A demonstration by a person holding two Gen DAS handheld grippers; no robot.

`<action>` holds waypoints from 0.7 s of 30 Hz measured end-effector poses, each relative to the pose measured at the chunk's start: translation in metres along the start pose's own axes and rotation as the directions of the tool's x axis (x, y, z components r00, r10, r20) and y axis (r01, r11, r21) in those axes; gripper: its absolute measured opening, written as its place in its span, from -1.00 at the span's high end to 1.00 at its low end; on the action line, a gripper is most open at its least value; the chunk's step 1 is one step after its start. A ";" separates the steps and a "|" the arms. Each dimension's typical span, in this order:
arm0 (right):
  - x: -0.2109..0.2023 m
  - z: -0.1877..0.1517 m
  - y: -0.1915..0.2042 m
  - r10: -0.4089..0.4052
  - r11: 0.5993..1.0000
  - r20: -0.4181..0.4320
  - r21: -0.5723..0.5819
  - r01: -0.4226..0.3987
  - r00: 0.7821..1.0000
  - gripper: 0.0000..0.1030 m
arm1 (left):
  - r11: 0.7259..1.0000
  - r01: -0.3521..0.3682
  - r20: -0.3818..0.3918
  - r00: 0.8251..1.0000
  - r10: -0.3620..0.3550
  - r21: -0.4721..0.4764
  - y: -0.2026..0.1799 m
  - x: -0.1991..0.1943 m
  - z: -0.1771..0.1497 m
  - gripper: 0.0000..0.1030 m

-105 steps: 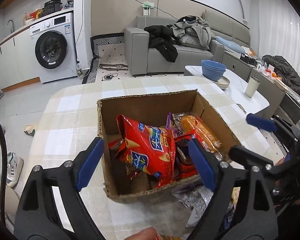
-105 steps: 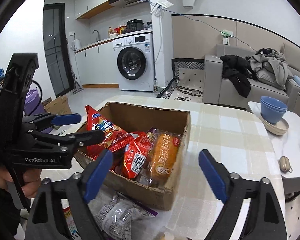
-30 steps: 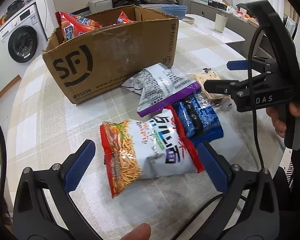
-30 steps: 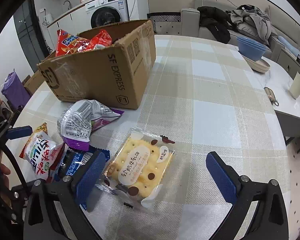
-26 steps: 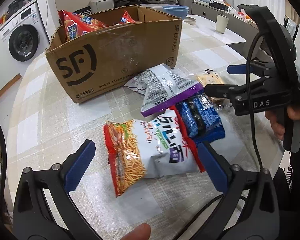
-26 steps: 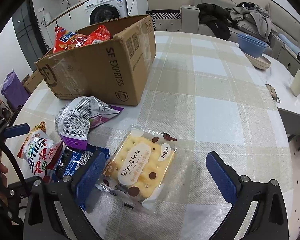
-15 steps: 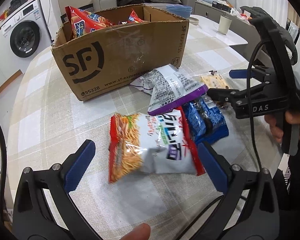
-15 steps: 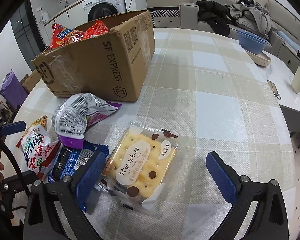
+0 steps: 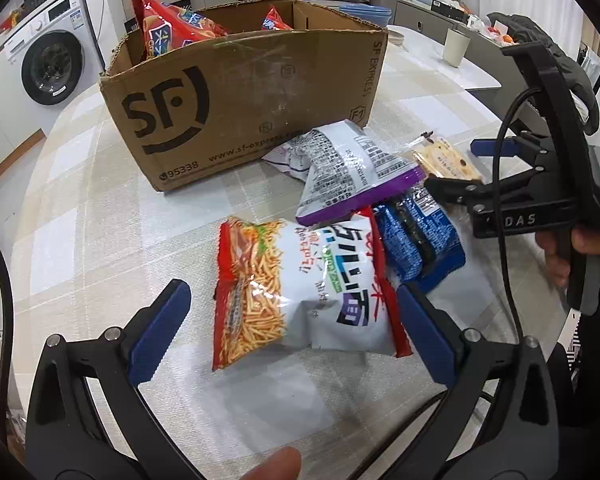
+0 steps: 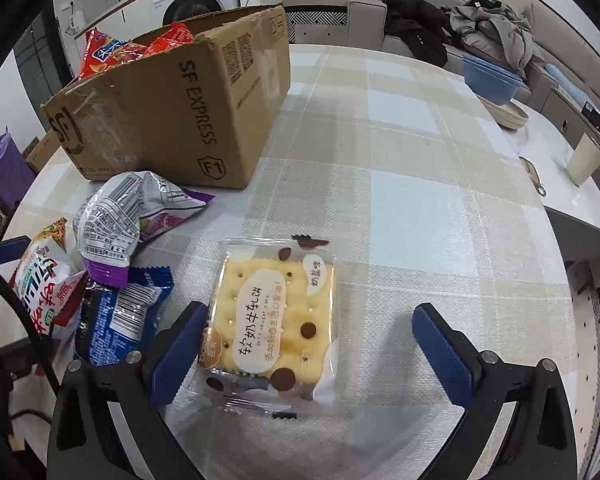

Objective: Organize snacks
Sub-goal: 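Move both open grippers back to the remaining snacks on the table, then grasp the white noodle-snack bag with the left gripper while the right gripper grasps the cream-cracker pack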

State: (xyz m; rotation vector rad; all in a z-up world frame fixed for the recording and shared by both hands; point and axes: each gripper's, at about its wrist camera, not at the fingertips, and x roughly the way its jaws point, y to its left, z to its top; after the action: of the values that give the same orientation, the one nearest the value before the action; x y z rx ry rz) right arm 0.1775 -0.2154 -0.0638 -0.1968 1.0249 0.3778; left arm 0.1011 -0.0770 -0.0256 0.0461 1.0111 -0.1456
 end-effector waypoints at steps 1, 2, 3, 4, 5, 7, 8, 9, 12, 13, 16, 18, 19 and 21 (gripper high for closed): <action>-0.001 0.000 -0.001 -0.001 1.000 -0.001 -0.006 0.001 1.000 -0.99 | 1.000 0.002 -0.003 1.000 -0.002 0.004 0.001 0.000 0.000 -0.97; -0.001 -0.001 -0.001 -0.002 1.000 -0.001 -0.011 0.002 1.000 -0.99 | 1.000 0.003 -0.008 1.000 -0.003 0.007 0.001 0.001 -0.001 -0.97; -0.002 -0.002 -0.001 0.000 1.000 -0.001 -0.018 0.000 1.000 -0.99 | 1.000 0.004 -0.013 1.000 -0.004 0.009 0.002 0.002 -0.001 -0.97; -0.003 -0.003 0.000 0.002 1.000 -0.001 -0.023 -0.002 1.000 -0.99 | 1.000 0.005 -0.016 1.000 -0.005 0.008 0.003 0.002 -0.001 -0.98; -0.003 -0.002 0.001 0.006 1.000 -0.002 -0.031 -0.006 1.000 -0.99 | 1.000 0.006 -0.018 1.000 -0.006 0.008 0.004 0.002 -0.001 -0.98; -0.003 -0.004 0.002 0.015 0.999 -0.004 -0.039 -0.015 1.000 -0.98 | 1.000 0.006 -0.019 1.000 -0.006 0.009 0.004 0.003 -0.001 -0.98; -0.004 -0.004 0.003 0.021 0.999 -0.004 -0.043 -0.021 1.000 -0.96 | 1.000 0.009 -0.020 1.000 -0.009 0.009 0.005 0.003 -0.001 -0.98; -0.004 -0.005 0.003 0.024 0.999 -0.003 -0.047 -0.024 1.000 -0.93 | 1.000 0.015 -0.023 1.000 -0.014 0.009 0.005 0.004 -0.001 -0.98; -0.008 -0.007 0.006 0.049 0.997 0.002 -0.062 -0.049 0.999 -0.79 | 0.999 0.032 -0.035 0.999 -0.032 0.000 0.005 0.009 -0.001 -0.98; -0.009 -0.007 0.007 0.056 0.996 0.008 -0.073 -0.056 0.998 -0.68 | 0.999 0.033 -0.035 0.999 -0.032 0.001 0.004 0.009 -0.001 -0.98; -0.014 -0.010 0.013 0.076 0.992 0.024 -0.103 -0.073 0.997 -0.36 | 0.999 0.032 -0.033 0.999 -0.031 0.004 0.004 0.009 -0.001 -0.98; -0.017 -0.011 0.018 0.085 0.989 0.032 -0.121 -0.080 0.996 -0.17 | 0.999 0.035 -0.037 0.999 -0.035 0.000 0.004 0.011 -0.001 -0.98; -0.017 -0.012 0.019 0.088 0.988 0.036 -0.129 -0.083 0.995 -0.17 | 0.999 0.037 -0.038 0.999 -0.037 -0.005 0.004 0.011 -0.001 -0.98; -0.018 -0.013 0.020 0.088 0.987 0.042 -0.140 -0.081 0.995 -0.16 | 0.999 0.036 -0.039 0.999 -0.036 -0.006 0.003 0.011 0.000 -0.98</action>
State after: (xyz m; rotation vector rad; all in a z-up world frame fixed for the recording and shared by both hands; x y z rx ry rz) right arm 0.1507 -0.2053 -0.0544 -0.2677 0.9621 0.5293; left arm 0.1073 -0.0748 -0.0353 0.0258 1.0515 -0.1752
